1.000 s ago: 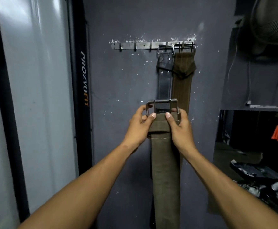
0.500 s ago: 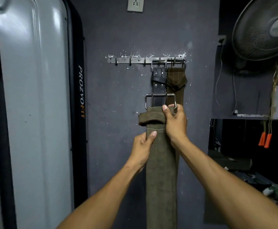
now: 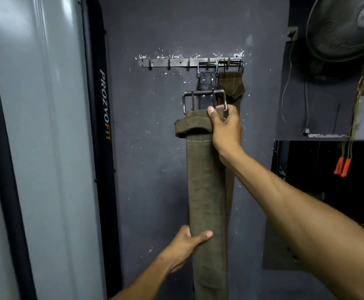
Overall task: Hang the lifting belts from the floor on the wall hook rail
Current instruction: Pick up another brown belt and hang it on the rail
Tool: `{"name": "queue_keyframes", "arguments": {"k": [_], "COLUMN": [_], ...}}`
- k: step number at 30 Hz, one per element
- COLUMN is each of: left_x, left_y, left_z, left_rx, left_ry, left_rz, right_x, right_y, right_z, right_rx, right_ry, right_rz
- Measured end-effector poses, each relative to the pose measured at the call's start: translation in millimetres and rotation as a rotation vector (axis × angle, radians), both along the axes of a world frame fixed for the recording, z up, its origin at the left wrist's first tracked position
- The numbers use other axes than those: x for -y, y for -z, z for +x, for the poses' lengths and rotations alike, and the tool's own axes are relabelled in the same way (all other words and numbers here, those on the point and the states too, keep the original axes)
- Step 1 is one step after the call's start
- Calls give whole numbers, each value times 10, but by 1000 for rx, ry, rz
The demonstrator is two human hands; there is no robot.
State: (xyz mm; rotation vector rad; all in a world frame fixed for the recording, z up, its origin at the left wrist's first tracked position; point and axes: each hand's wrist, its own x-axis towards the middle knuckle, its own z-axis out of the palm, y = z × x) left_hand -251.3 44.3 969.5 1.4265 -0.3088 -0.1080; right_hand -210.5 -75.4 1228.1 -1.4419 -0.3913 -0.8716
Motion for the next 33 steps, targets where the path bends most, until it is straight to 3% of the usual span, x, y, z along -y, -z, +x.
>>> {"name": "queue_keyframes", "arguments": {"k": [3,10,12,15,17,22,28,33], "left_x": [-4,-166,-201,-210,-203,-111,-109,-85], "left_y": [100,151,-159,-961,-1511,-2057,-2120,-2193], "left_z": [-6,52,78,100,94,137,191,230], "left_rx": [-26,-10,41,133,205,250,272,279], "left_ry": [3,61,98,139,94,-349,-405,-427], "left_rz": [-24,256,143,-232,-379,-281,-364,-394], "right_x": [-13,48,71,93,66,-30,82,110], "right_y": [-5,169,258,426,580,817,1504,1720], "right_z": [-23,-3,20,44,64,3,-108,-93], "right_rx": [-18,-47,-52,-77,-111,-103,-168,-316], "right_ry": [5,35,61,74,43,-25,-397,-474], "right_rz": [-18,-10,-33,-90,-113,-139,-149,-71]}}
